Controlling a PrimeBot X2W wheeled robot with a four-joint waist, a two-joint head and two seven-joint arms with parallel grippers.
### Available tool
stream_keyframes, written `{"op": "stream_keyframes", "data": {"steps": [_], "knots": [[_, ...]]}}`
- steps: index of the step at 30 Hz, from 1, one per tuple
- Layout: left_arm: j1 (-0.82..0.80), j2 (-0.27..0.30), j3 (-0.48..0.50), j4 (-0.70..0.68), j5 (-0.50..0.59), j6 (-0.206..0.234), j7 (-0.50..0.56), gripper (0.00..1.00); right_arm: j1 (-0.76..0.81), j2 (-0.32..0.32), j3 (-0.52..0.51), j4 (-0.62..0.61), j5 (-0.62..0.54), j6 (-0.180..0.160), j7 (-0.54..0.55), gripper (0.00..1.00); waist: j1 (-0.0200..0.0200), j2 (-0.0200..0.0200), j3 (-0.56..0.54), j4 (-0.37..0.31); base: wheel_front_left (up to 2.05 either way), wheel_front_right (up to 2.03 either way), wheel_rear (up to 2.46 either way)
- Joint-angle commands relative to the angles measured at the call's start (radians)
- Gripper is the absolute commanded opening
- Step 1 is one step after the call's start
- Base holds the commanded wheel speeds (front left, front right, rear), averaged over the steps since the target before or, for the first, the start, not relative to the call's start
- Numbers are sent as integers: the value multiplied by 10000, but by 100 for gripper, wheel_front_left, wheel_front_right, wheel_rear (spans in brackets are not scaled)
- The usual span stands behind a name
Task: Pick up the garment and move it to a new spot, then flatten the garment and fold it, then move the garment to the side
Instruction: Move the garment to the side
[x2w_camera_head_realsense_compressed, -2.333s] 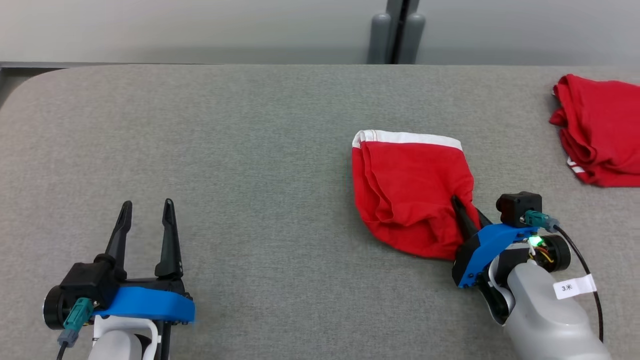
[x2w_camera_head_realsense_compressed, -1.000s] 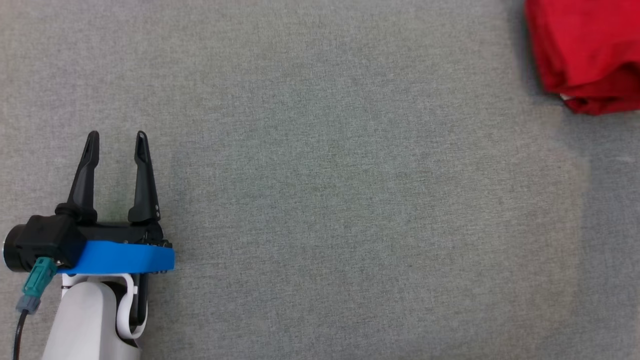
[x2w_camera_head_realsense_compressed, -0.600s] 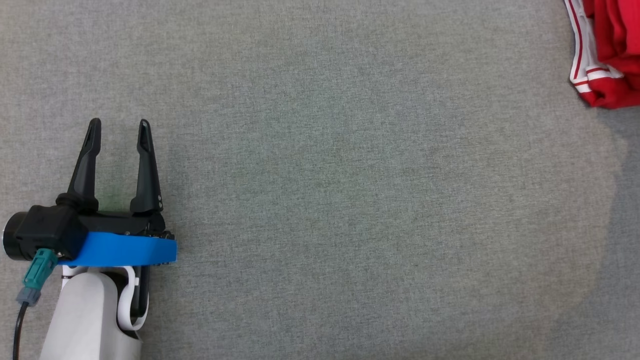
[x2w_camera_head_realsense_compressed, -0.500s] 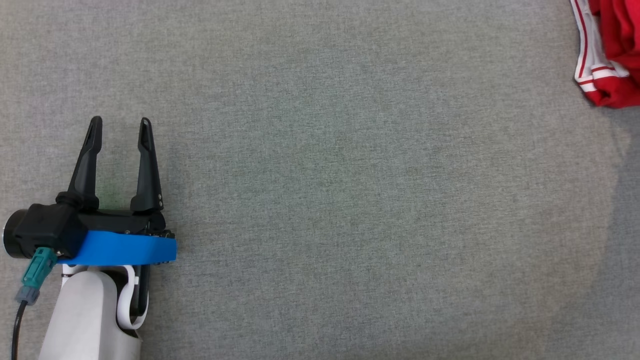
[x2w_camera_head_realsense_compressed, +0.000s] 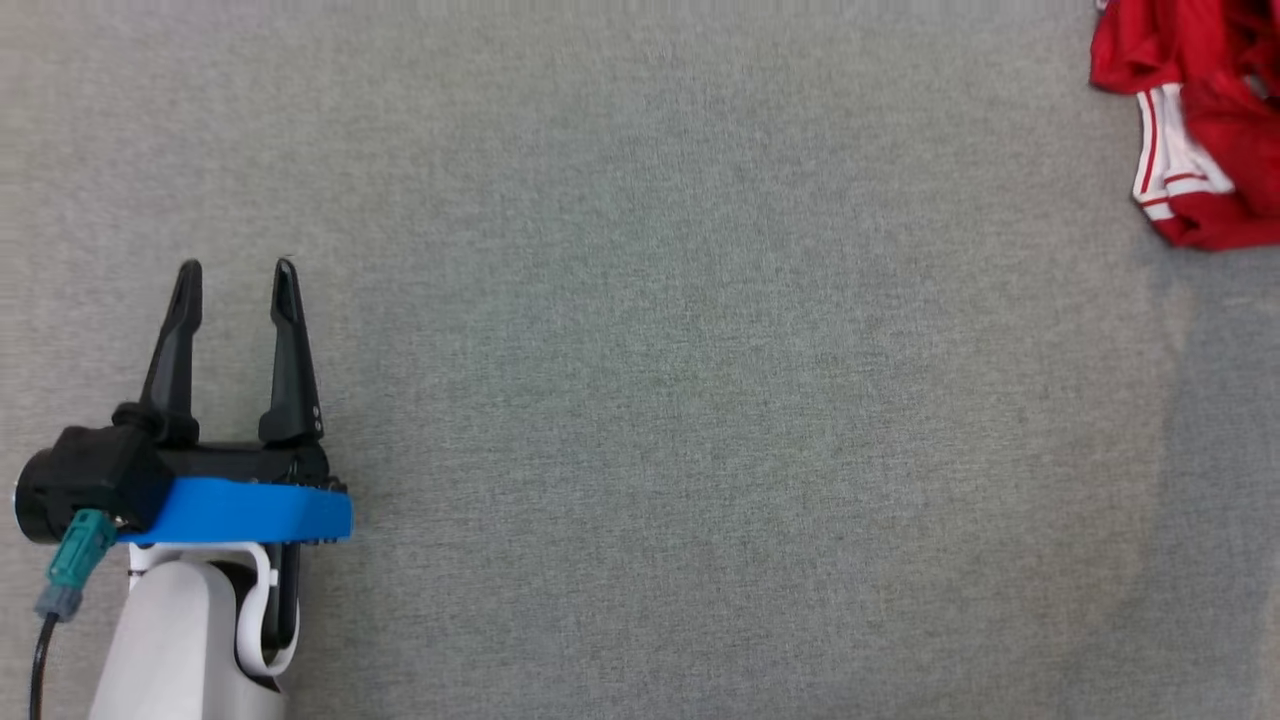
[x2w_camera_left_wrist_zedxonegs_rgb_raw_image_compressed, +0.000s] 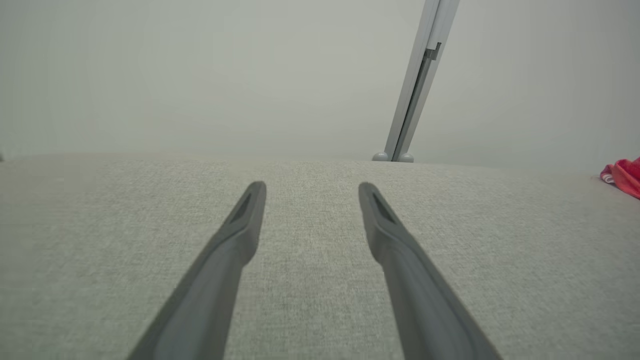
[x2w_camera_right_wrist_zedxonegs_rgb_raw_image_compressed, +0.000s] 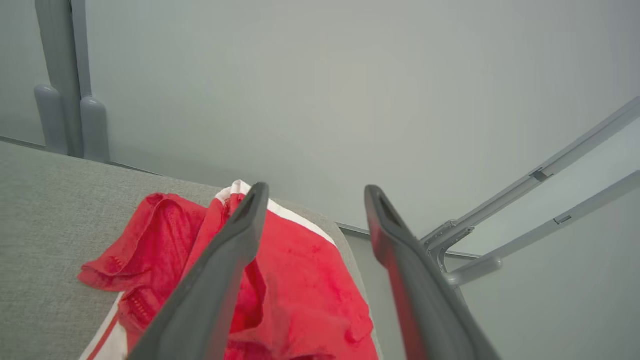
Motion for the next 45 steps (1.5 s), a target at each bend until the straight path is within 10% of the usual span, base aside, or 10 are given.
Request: {"op": "stream_keyframes", "data": {"steps": [1,23,45], "knots": [[202,-23,94,53,-7,-13,-41,100,291,214,34,-83,-112,-2,-203,100,-1,0,-325,-62,0,0,0],[2329,-331,647,509,185,214,-40,100,4103,3050,1767,-2093,1820,-1,-2027,100,-1,0,-3465,406,0,0,0],[2757,-363,343,800,90,349,-23,100,9401,4837,197,-6889,1719,-1,-1047,100,-1,0,-4435,155,0,0,0]]}}
